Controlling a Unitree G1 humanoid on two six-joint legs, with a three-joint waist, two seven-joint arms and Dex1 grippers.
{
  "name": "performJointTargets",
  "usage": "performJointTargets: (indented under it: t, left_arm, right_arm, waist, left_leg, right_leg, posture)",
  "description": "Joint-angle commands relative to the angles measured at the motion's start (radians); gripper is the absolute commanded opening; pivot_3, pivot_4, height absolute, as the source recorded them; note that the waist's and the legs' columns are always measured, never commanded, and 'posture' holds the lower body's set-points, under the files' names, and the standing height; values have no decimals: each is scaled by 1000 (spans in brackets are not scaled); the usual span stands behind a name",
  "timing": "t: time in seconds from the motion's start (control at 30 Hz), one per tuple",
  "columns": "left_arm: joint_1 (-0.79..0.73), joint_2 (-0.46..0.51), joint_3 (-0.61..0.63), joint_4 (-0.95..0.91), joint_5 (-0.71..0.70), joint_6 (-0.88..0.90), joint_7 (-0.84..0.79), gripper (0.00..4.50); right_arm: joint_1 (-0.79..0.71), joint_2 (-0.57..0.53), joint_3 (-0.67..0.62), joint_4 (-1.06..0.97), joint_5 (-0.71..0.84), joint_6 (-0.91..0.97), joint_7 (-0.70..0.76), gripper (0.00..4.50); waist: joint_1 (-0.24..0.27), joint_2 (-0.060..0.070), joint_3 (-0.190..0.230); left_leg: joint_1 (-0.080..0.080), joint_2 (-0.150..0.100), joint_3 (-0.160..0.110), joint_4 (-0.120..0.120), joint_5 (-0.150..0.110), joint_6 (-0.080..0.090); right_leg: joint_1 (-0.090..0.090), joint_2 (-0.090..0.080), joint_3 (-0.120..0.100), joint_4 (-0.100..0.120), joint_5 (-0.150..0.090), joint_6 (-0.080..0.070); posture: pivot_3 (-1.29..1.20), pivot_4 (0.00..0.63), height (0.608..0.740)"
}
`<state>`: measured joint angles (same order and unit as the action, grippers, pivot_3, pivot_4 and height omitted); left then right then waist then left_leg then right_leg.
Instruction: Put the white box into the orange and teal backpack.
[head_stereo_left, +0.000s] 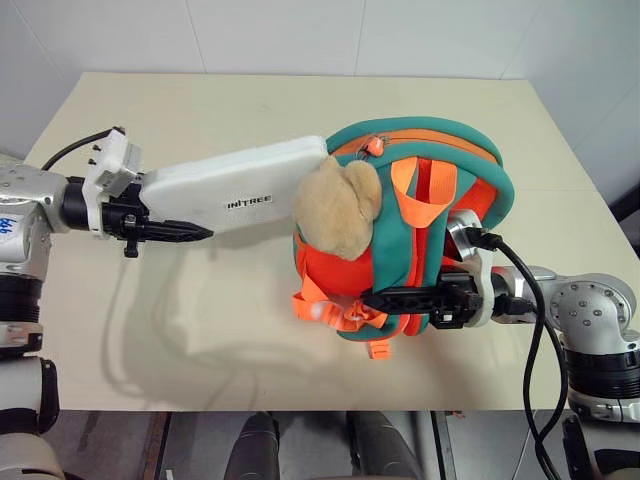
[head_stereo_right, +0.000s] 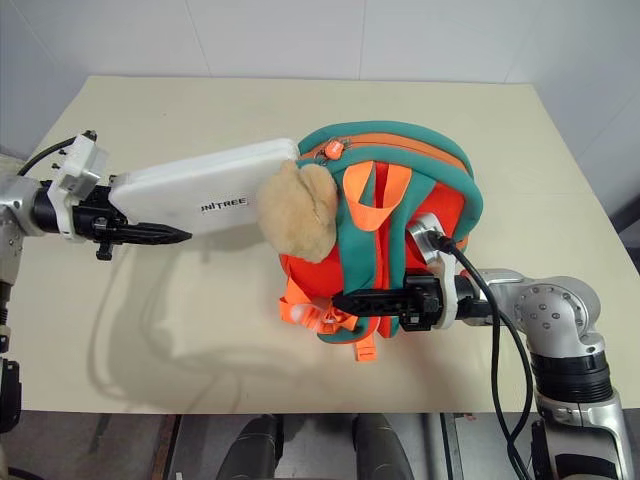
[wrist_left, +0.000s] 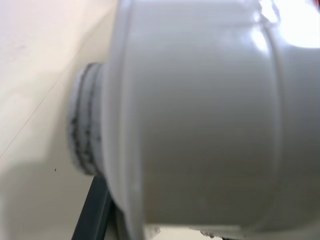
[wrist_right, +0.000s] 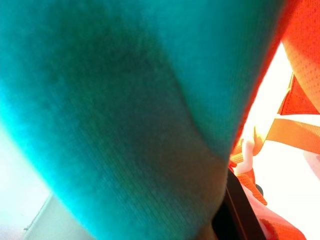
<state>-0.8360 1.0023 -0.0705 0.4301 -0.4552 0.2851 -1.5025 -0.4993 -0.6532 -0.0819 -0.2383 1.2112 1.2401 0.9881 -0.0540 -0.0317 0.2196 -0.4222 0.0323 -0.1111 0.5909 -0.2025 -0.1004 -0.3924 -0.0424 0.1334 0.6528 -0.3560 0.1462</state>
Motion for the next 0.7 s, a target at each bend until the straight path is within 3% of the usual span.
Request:
performJointTargets:
  t: [0.03, 0.23, 0.37, 0.7]
  left_arm:
    - [-69, 39, -77, -11, 5, -34, -112, 1452]
    - [-239, 31, -236, 22, -12, -47, -112, 1452]
    - [-391, -44, -327, 94, 1, -68, -112, 1452]
    - [-496, -218, -406, 111, 69, -67, -112, 1452]
  right_arm:
    - [2, 5, -2, -27, 15, -11, 5, 142]
    - [-3, 7, 4, -26, 12, -10, 8, 142]
    - [-7, 13, 11, -26, 8, -13, 12, 142]
    - [-3, 35, 28, -49, -17, -47, 1, 142]
  waist:
    - [0, 0, 0]
    - [1, 0, 0]
    - [1, 0, 0]
    - [-4, 0, 0]
  left_leg:
    - [0, 0, 0, 0, 0, 0]
    - [0, 0, 0, 0, 0, 0]
    - [-1, 0, -1, 1, 0, 0]
    - [-1, 0, -1, 1, 0, 0]
  right_leg:
    - [0, 0, 0, 0, 0, 0]
    - [0, 0, 0, 0, 0, 0]
    - [0, 0, -1, 1, -1, 1]
    - [-1, 1, -1, 3, -3, 1]
  posture:
    - [0, 150, 740]
    - [0, 150, 740]
    - [0, 150, 740]
    - [0, 150, 740]
